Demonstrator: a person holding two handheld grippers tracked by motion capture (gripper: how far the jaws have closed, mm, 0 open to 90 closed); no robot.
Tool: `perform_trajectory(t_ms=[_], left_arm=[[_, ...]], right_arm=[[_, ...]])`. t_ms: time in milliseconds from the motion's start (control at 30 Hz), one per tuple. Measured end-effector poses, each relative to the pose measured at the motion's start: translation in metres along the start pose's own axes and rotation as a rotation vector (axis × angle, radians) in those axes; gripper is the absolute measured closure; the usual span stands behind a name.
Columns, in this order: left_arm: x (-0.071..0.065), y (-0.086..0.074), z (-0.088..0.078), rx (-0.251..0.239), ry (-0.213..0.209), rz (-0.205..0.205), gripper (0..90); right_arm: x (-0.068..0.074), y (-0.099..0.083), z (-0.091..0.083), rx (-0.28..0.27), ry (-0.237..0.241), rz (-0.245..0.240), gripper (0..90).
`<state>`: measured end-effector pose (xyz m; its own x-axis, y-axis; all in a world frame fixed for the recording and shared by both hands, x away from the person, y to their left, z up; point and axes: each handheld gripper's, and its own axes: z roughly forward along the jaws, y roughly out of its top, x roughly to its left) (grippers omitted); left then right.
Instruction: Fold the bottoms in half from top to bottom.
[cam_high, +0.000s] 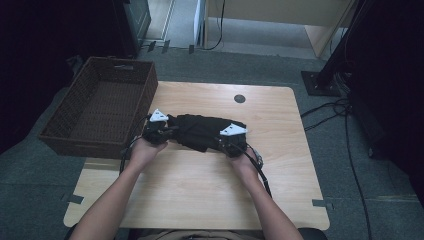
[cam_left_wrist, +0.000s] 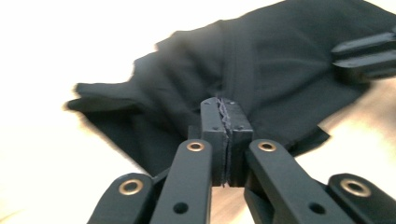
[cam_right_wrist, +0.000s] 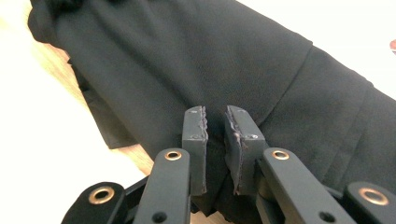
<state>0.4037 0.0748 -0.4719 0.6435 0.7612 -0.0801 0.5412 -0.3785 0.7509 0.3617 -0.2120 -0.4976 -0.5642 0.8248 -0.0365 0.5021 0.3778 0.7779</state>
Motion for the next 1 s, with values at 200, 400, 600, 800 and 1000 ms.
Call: perform_trajectory(t_ms=[200, 400, 600, 800, 1000], left_arm=[[0.008, -0.009, -0.009, -0.014, -0.077, -0.056, 85.9], [-0.017, 0.009, -0.011, -0.035, -0.124, 0.003, 83.5], [-0.047, 0.031, -0.003, -0.035, -0.193, 0.062, 76.5], [-0.059, 0.040, 0.034, 0.018, -0.182, 0.072, 61.6], [-0.062, 0.039, 0.059, 0.069, -0.111, 0.128, 49.6]], right_arm=[[-0.018, -0.005, -0.008, 0.006, -0.004, 0.059, 74.4], [-0.020, -0.005, -0.008, 0.002, 0.013, 0.085, 73.7], [-0.018, -0.004, -0.007, 0.008, -0.001, 0.081, 73.7], [-0.017, -0.004, -0.007, 0.009, -0.007, 0.081, 73.7], [-0.015, -0.004, -0.006, 0.004, -0.018, 0.071, 73.6]])
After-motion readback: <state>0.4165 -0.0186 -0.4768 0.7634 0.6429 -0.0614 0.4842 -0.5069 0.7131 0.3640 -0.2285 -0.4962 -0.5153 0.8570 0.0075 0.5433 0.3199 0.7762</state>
